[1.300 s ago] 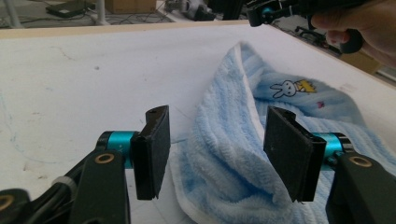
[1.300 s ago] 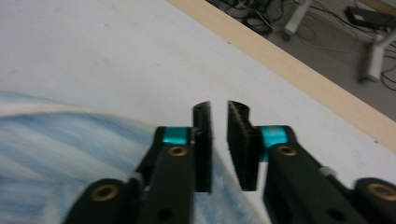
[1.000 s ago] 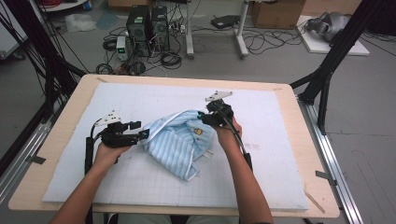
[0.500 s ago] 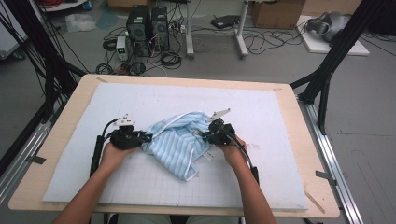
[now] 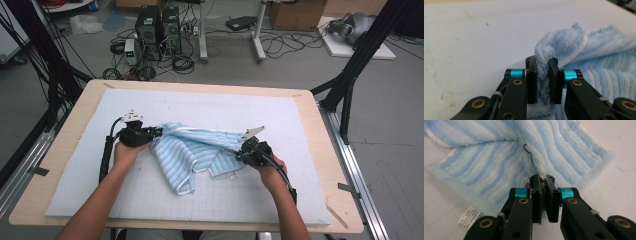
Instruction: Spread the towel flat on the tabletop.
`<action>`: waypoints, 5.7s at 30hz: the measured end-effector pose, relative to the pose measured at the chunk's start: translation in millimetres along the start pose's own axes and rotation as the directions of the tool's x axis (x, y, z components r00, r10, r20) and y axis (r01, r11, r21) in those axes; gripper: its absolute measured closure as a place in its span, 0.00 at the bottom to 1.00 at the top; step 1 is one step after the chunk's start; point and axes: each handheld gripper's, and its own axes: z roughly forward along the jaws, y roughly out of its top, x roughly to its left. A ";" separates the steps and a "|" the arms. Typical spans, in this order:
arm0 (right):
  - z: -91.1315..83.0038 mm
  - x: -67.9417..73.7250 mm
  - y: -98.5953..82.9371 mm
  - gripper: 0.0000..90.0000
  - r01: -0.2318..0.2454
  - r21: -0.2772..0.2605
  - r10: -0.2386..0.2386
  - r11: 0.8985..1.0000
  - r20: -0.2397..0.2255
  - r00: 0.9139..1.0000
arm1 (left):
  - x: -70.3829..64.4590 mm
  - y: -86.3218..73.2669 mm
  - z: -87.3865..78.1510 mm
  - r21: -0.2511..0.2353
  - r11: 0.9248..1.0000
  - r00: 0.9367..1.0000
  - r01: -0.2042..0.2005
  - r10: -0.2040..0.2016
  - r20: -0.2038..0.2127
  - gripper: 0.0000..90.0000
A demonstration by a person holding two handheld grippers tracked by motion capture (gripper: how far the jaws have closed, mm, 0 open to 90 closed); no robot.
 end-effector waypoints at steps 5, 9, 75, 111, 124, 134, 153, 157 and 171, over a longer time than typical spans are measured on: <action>-8.3 -3.6 -14.4 0.94 -0.004 0.049 0.000 0.999 0.076 0.997 | -8.9 3.5 9.9 -0.025 1.000 1.000 -0.011 0.011 0.016 0.75; -9.6 -7.1 -16.6 0.79 -0.045 0.020 0.043 0.999 0.099 0.994 | -4.9 3.8 0.1 -0.060 0.998 1.000 0.002 -0.003 -0.009 0.53; 0.2 6.1 28.5 0.53 -0.121 -0.344 0.198 0.931 0.198 0.960 | 18.2 -24.7 -59.5 -0.159 0.987 1.000 -0.014 0.009 -0.029 0.46; 97.8 128.7 113.8 0.88 -0.063 -0.271 -0.077 0.961 -0.476 0.876 | 49.6 -26.0 -90.2 -0.232 0.971 0.992 0.051 -0.077 -0.103 0.45; 18.5 31.6 63.7 0.63 -0.252 -0.388 0.157 0.887 -0.261 0.953 | 23.7 -27.7 -61.8 -0.120 0.992 0.999 0.043 -0.043 0.003 0.45; 6.0 -9.3 13.1 0.63 -0.245 -0.249 0.254 0.937 0.004 0.967 | -7.5 -29.4 -33.4 0.007 1.000 0.998 0.003 -0.003 0.070 0.42; 17.6 15.6 6.8 0.93 -0.081 -0.077 0.080 0.994 -0.008 0.997 | -4.5 -20.0 -11.4 0.171 0.982 0.994 -0.074 0.086 -0.068 0.95; 10.9 24.3 2.8 0.93 -0.059 -0.061 0.053 0.996 -0.089 0.995 | 5.7 -20.5 -13.4 0.160 0.987 0.996 -0.034 0.047 -0.077 0.95; 1.3 70.4 1.8 0.90 0.055 -0.100 -0.087 0.994 -0.361 0.929 | 32.3 -3.0 -10.3 0.140 0.990 0.993 0.012 0.004 -0.118 0.85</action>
